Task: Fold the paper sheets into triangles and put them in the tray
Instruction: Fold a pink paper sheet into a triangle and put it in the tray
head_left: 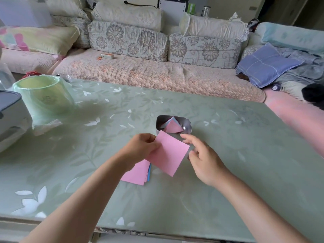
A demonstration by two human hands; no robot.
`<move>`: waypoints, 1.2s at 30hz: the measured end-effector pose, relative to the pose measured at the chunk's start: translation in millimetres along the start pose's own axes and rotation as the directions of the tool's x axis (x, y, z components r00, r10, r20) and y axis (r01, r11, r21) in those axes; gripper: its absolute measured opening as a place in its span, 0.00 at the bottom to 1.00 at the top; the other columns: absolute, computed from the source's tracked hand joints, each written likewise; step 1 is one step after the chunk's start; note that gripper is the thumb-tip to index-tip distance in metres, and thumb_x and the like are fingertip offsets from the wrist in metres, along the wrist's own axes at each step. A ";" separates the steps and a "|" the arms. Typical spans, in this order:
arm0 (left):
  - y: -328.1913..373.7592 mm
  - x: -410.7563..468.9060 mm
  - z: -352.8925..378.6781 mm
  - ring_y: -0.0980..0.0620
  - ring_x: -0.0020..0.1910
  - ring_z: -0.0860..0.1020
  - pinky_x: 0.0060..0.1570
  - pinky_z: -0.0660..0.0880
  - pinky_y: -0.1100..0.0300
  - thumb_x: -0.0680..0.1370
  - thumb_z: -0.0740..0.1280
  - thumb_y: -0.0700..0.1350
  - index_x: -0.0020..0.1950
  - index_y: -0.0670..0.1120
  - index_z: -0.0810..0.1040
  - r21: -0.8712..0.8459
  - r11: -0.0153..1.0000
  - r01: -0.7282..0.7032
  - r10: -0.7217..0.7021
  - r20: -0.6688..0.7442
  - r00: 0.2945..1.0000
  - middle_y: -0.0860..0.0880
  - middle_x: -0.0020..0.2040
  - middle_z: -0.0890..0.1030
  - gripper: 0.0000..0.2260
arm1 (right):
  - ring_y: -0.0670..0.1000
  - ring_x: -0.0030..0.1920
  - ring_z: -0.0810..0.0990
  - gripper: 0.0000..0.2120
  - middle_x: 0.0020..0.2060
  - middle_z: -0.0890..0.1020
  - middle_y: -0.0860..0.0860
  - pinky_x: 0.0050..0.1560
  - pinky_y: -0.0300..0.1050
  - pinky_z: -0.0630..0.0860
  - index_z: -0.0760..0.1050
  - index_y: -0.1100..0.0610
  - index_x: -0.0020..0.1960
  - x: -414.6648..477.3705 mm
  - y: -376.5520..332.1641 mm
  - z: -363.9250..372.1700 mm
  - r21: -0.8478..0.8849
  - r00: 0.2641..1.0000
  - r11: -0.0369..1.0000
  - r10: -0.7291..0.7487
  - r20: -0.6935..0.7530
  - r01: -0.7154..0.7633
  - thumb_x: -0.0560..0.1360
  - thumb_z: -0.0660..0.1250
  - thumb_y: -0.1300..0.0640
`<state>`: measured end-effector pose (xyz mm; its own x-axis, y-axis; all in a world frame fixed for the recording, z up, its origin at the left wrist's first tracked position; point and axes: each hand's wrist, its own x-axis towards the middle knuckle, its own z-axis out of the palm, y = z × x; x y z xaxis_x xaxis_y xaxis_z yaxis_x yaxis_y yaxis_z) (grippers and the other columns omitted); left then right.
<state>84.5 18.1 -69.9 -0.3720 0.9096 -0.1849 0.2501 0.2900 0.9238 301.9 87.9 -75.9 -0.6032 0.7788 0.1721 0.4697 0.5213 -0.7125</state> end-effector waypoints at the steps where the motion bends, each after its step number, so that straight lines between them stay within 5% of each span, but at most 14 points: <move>1: 0.4 0.0 2.6 0.57 0.35 0.78 0.40 0.76 0.65 0.78 0.69 0.44 0.47 0.48 0.83 -0.007 1.000 0.021 -0.021 0.016 1.000 0.52 0.40 0.82 0.03 | 0.41 0.57 0.76 0.33 0.64 0.72 0.40 0.56 0.32 0.71 0.69 0.43 0.71 -2.6 1.1 -2.2 -0.071 0.997 0.995 -0.073 -0.004 0.072 0.75 0.54 0.72; 3: 1.8 -0.5 7.4 0.52 0.39 0.78 0.48 0.77 0.57 0.78 0.69 0.43 0.49 0.47 0.83 -0.050 0.996 0.071 -0.068 0.047 0.997 0.49 0.43 0.83 0.03 | 0.46 0.64 0.72 0.39 0.69 0.70 0.45 0.60 0.39 0.72 0.74 0.47 0.69 -5.7 4.4 -5.8 -0.233 0.975 0.950 -0.222 -0.028 0.210 0.68 0.53 0.77; 6: 2.2 2.4 15.3 0.49 0.41 0.78 0.49 0.75 0.55 0.79 0.68 0.41 0.49 0.45 0.82 -0.095 0.989 0.110 -0.103 0.082 0.991 0.46 0.45 0.83 0.04 | 0.52 0.64 0.74 0.28 0.69 0.72 0.51 0.63 0.46 0.72 0.81 0.51 0.60 -5.5 6.1 -7.6 -0.332 0.942 0.893 -0.334 -0.042 0.302 0.68 0.64 0.75; 9: 2.8 6.3 23.4 0.47 0.43 0.79 0.54 0.76 0.50 0.79 0.68 0.41 0.50 0.44 0.83 -0.089 0.990 0.110 -0.102 0.096 0.990 0.43 0.48 0.84 0.04 | 0.54 0.64 0.74 0.15 0.65 0.76 0.51 0.63 0.52 0.71 0.84 0.49 0.50 -5.5 8.1 -8.0 -0.363 0.931 0.865 -0.363 0.022 0.346 0.67 0.74 0.64; 12: 4.2 9.4 30.1 0.47 0.43 0.80 0.54 0.78 0.49 0.78 0.68 0.42 0.49 0.46 0.83 -0.062 0.994 0.093 -0.087 0.093 0.992 0.43 0.48 0.85 0.05 | 0.54 0.62 0.75 0.06 0.62 0.78 0.49 0.60 0.54 0.71 0.84 0.48 0.46 -4.9 10.8 -8.9 -0.347 0.922 0.861 -0.386 0.032 0.372 0.71 0.70 0.50; 16: 6.6 8.5 34.6 0.53 0.34 0.78 0.39 0.75 0.61 0.78 0.67 0.44 0.47 0.52 0.84 0.021 1.000 0.023 -0.025 0.109 0.994 0.48 0.40 0.85 0.06 | 0.48 0.58 0.78 0.08 0.60 0.79 0.46 0.61 0.46 0.71 0.84 0.47 0.44 -2.1 13.6 -8.5 -0.232 0.956 0.932 -0.294 -0.026 0.280 0.73 0.72 0.44; 19: 9.8 3.4 35.8 0.55 0.34 0.79 0.41 0.76 0.62 0.79 0.65 0.49 0.48 0.55 0.83 0.055 0.998 -0.037 0.027 0.171 0.985 0.49 0.38 0.86 0.07 | 0.41 0.52 0.80 0.07 0.57 0.79 0.41 0.55 0.34 0.72 0.80 0.46 0.39 1.5 18.2 -10.4 -0.085 0.994 0.991 -0.103 -0.042 0.099 0.74 0.73 0.46; 24: 13.0 -1.6 37.0 0.54 0.45 0.84 0.54 0.80 0.56 0.80 0.63 0.48 0.51 0.53 0.83 0.037 0.997 -0.065 0.055 0.231 0.971 0.49 0.40 0.86 0.08 | 0.42 0.25 0.66 0.11 0.25 0.73 0.42 0.29 0.37 0.63 0.80 0.48 0.35 5.5 23.9 -13.5 0.140 0.987 0.977 0.157 0.023 -0.158 0.75 0.73 0.48; 30: 14.7 -7.3 43.7 0.52 0.43 0.83 0.50 0.78 0.53 0.76 0.68 0.61 0.50 0.52 0.83 -0.035 0.992 -0.119 0.123 0.212 0.970 0.50 0.44 0.85 0.14 | 0.42 0.27 0.73 0.07 0.30 0.82 0.49 0.29 0.33 0.67 0.82 0.49 0.38 5.2 18.9 -17.1 0.258 0.974 0.942 0.226 -0.008 -0.217 0.73 0.75 0.49; 36: 7.0 -6.0 56.2 0.56 0.34 0.77 0.40 0.74 0.58 0.76 0.72 0.50 0.43 0.50 0.84 -0.020 0.986 -0.164 0.165 0.084 0.983 0.49 0.38 0.84 0.06 | 0.49 0.31 0.81 0.08 0.33 0.83 0.50 0.34 0.36 0.74 0.77 0.54 0.46 4.6 16.0 -18.6 0.358 0.974 0.909 0.227 -0.001 -0.212 0.73 0.76 0.55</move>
<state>138.8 31.4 -81.2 -0.2495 0.9667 -0.0575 0.2896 0.1312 0.9481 318.6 106.3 -73.9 -0.4801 0.8772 0.0068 0.3237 0.1843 -0.9280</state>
